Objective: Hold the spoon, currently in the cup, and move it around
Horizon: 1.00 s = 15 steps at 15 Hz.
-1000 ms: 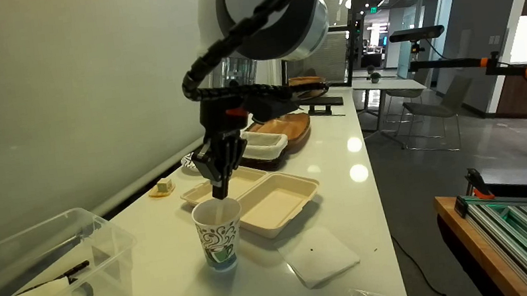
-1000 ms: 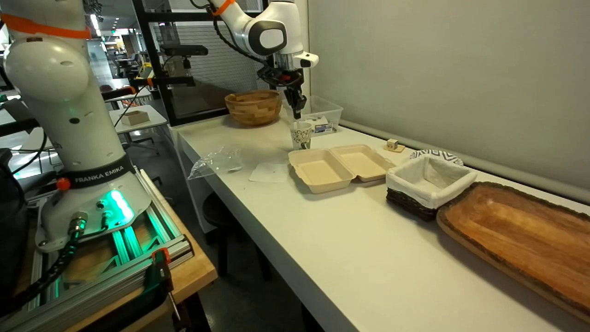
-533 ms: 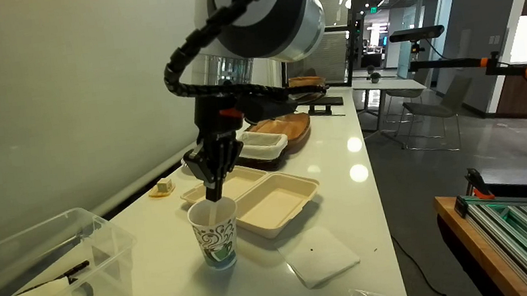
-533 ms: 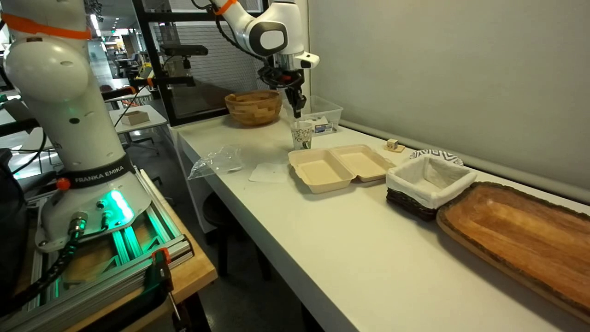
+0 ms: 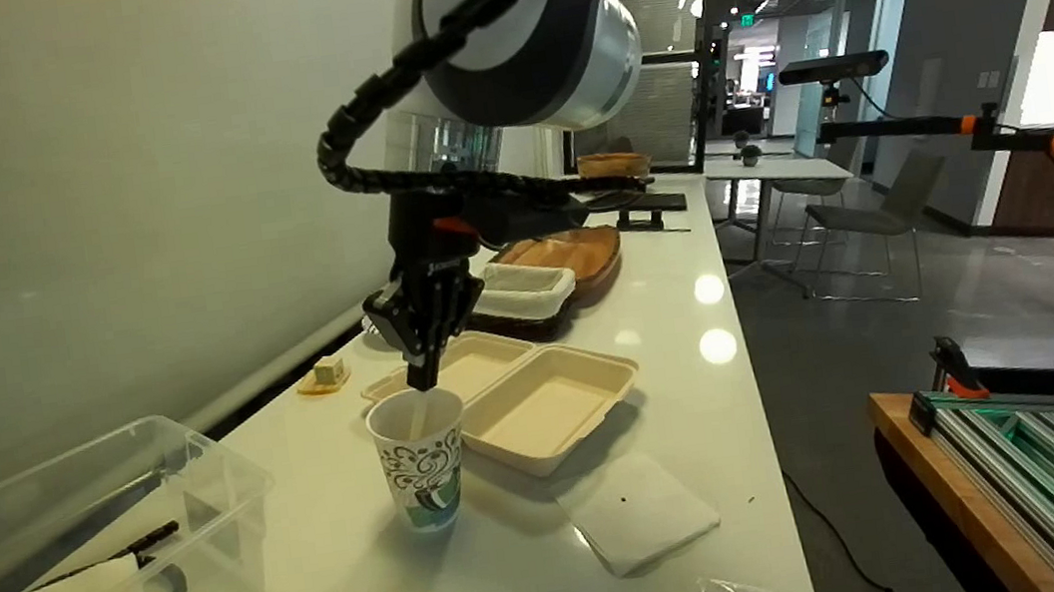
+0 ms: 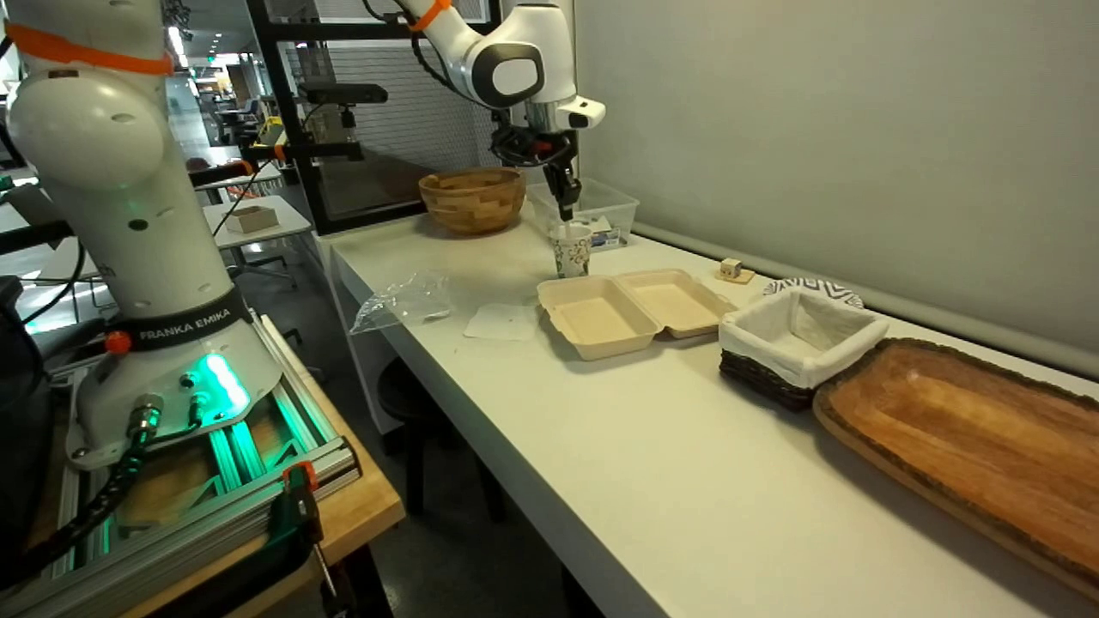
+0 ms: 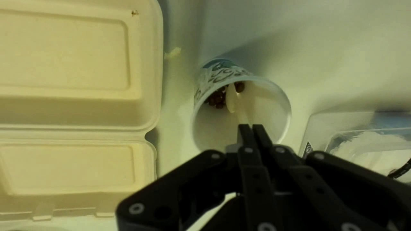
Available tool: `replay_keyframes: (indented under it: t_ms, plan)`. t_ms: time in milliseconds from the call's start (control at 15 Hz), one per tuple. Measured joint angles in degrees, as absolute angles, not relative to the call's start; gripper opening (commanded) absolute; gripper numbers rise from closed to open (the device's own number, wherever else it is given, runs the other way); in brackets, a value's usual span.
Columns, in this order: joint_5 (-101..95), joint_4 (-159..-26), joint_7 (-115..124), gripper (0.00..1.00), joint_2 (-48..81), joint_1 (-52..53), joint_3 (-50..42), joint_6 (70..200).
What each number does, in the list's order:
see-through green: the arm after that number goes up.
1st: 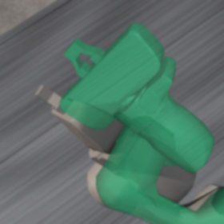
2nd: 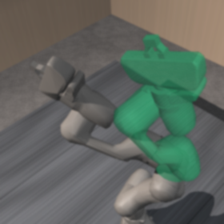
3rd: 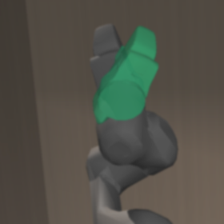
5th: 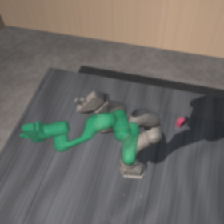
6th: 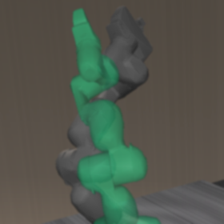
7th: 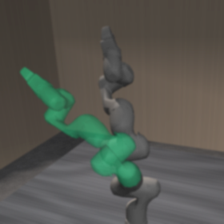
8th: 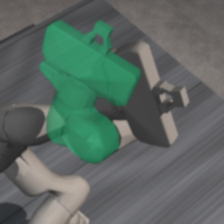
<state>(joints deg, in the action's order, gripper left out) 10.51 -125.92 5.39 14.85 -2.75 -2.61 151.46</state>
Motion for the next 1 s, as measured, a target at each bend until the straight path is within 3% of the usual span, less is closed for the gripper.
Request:
replay_keyframes:
  t_ms: [1000]
  plan:
    - [10.6, -125.9, 8.0, 0.01, 14.4, -2.7, -3.1, 149.0]
